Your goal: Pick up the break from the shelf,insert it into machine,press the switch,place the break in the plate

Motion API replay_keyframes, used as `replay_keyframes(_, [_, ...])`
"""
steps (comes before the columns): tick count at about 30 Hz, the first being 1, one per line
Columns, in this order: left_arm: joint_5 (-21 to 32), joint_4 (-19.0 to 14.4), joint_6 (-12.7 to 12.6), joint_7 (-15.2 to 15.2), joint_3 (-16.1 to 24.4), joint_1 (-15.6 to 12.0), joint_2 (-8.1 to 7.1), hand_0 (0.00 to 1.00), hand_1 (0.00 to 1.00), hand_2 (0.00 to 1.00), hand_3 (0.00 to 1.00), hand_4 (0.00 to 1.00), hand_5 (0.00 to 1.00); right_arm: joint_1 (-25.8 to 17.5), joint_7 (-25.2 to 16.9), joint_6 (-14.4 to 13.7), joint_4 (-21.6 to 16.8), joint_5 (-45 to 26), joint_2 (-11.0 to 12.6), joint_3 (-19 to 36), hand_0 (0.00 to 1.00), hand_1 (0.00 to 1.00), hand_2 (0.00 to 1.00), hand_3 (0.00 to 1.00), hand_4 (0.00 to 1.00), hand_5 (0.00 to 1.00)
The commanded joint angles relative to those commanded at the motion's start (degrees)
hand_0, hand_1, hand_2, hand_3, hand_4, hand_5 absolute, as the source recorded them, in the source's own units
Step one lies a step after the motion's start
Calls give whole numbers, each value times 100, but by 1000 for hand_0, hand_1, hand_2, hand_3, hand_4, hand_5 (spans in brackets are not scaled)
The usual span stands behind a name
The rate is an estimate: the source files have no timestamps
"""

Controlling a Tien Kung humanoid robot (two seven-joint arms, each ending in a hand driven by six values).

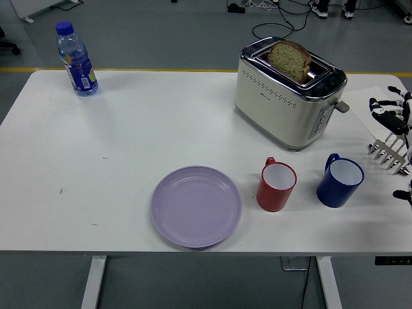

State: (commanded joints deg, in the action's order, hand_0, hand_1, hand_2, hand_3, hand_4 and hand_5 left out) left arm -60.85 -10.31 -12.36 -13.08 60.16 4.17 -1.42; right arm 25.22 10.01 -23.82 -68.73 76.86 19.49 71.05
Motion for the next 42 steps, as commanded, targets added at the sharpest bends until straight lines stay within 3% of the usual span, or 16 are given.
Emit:
replay_keyframes(1, [-5, 0, 1, -3, 3, -4, 1, 630, 519, 498, 503, 286, 872, 10, -9, -5, -55, -5, 7, -10, 787, 750, 870, 882, 695, 452])
replay_keyframes(7, [-25, 0, 6, -12, 12, -25, -1, 630, 519, 498, 503, 286, 872, 174, -18, 9, -294, 166, 61, -117, 787, 750, 870, 882, 695, 452])
replay_keyframes(8, [-35, 0, 7, -16, 17, -28, -1, 631, 520, 499, 502, 286, 873, 223, -10, 24, -321, 229, 69, -147, 834, 804, 911, 892, 703, 423])
replay_keyframes(10, [-52, 0, 12, -23, 20, -36, -4, 631, 520, 499, 502, 286, 873, 351, 19, 68, -376, 402, 89, -231, 834, 804, 911, 892, 703, 423])
replay_keyframes(20, [-61, 0, 16, -41, 28, -71, -2, 630, 520, 503, 503, 286, 872, 1009, 149, 247, -241, 935, 24, -712, 869, 827, 919, 905, 726, 361])
replay_keyframes(25, [-56, 0, 25, -44, 14, -56, -21, 630, 520, 503, 503, 286, 872, 1669, 480, 637, 97, 1740, -67, -1106, 869, 827, 919, 905, 726, 361])
replay_keyframes(29, [-15, 0, 14, -36, 11, -37, -34, 630, 521, 503, 502, 286, 871, 2051, 621, 796, 344, 2136, -180, -1359, 884, 840, 926, 915, 750, 322])
replay_keyframes(37, [58, 0, -14, -22, -23, 17, -64, 632, 521, 499, 503, 287, 872, 3116, 938, 1262, 1514, 2598, -767, -2019, 889, 845, 919, 912, 757, 282])
replay_keyframes(42, [81, 0, -29, -11, -32, 26, -77, 631, 519, 496, 502, 288, 873, 3415, 1023, 1438, 1864, 2666, -1021, -2157, 886, 845, 912, 900, 751, 300])
